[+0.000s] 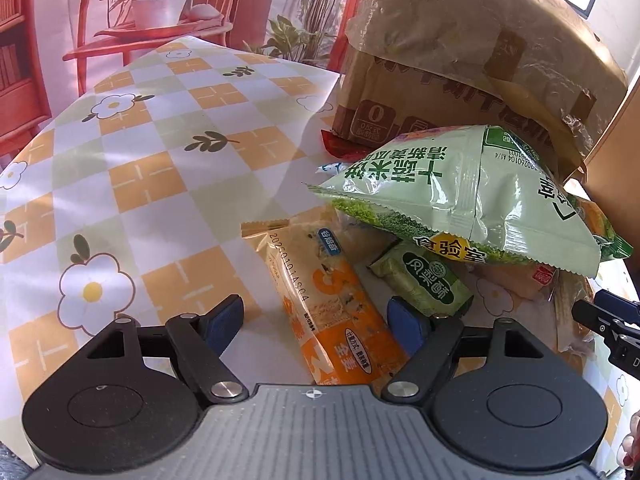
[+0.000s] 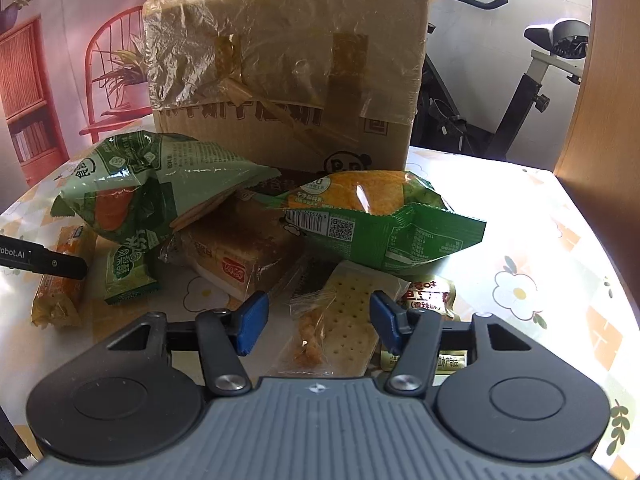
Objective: Organize snacks
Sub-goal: 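Lower both tools to the snack pile and grasp a cracker pack with each, then lift the cracker packs and carry both tools over the box, then open them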
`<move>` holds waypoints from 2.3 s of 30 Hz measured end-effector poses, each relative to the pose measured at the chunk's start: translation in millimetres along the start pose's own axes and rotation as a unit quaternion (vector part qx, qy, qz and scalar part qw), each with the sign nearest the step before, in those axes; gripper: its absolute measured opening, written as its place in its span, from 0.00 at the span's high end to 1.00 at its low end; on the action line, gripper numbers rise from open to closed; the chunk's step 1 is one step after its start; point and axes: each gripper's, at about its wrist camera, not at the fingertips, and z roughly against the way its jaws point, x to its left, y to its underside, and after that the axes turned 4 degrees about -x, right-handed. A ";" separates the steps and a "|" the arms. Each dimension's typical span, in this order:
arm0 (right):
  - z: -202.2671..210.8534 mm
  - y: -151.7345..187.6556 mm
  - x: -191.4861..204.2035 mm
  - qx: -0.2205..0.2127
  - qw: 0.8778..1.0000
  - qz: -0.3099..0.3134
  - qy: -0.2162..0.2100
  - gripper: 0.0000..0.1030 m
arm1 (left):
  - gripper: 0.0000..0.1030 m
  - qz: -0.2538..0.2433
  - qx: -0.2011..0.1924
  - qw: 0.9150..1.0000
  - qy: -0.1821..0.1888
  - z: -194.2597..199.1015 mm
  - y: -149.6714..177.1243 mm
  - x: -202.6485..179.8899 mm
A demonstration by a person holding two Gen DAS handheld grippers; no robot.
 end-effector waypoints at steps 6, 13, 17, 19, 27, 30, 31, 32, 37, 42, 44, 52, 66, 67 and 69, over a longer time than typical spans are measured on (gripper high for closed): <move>-3.4 6.0 2.9 0.018 1.000 0.012 0.001 0.69 | 0.23 -0.007 0.002 1.000 0.000 2.9 2.5 -6.6; -6.0 6.4 -0.7 0.016 1.000 0.005 -0.002 0.80 | 0.30 -0.043 -0.017 0.999 -0.019 -3.8 2.1 -16.6; -2.2 5.4 -3.2 0.009 1.000 -0.005 -0.012 0.82 | 0.58 -0.015 -0.023 1.000 0.005 4.4 1.2 -2.2; 1.0 3.1 -3.5 0.001 1.000 -0.007 -0.015 0.83 | 0.61 -0.006 -0.029 1.000 0.002 9.2 0.8 3.0; 14.4 -12.2 -4.5 -0.034 0.999 -0.013 -0.021 0.83 | 0.63 -0.001 -0.073 0.997 -0.014 31.1 -12.1 5.1; 17.2 -16.0 -3.9 -0.040 0.999 -0.017 -0.023 0.83 | 0.63 -0.001 -0.093 0.996 -0.016 40.4 -16.1 3.0; 17.4 -17.0 -3.6 -0.040 0.999 -0.018 -0.023 0.83 | 0.63 -0.003 -0.099 0.995 -0.016 42.9 -18.3 3.3; 17.5 -18.2 -3.1 -0.041 0.999 -0.018 -0.024 0.83 | 0.63 -0.005 -0.103 0.995 -0.016 44.6 -20.1 3.2; 19.6 -24.6 -2.7 -0.050 0.998 -0.020 -0.025 0.83 | 0.63 -0.006 -0.119 0.993 -0.017 51.5 -27.7 2.5; 23.9 -29.6 -4.0 -0.060 0.998 -0.020 -0.024 0.83 | 0.64 -0.004 -0.132 0.991 -0.017 59.8 -33.3 1.6; 25.7 -32.1 -4.8 -0.065 0.997 -0.021 -0.023 0.83 | 0.64 -0.006 -0.143 0.990 -0.017 64.2 -37.7 0.3; 35.0 -53.2 -7.3 -0.095 0.995 -0.012 -0.019 0.83 | 0.64 -0.018 -0.180 0.983 -0.005 80.2 -60.7 -10.4; 46.9 -107.1 -15.0 -0.147 0.989 -0.001 -0.024 0.83 | 0.64 -0.047 -0.230 0.971 0.040 101.4 -110.4 -49.0; 47.5 -111.5 -15.9 -0.151 0.988 -0.001 -0.025 0.83 | 0.64 -0.049 -0.232 0.970 0.043 102.1 -111.9 -50.9; 47.8 -120.6 -17.9 -0.158 0.987 0.002 -0.026 0.83 | 0.64 -0.055 -0.238 0.968 0.052 103.6 -119.9 -59.9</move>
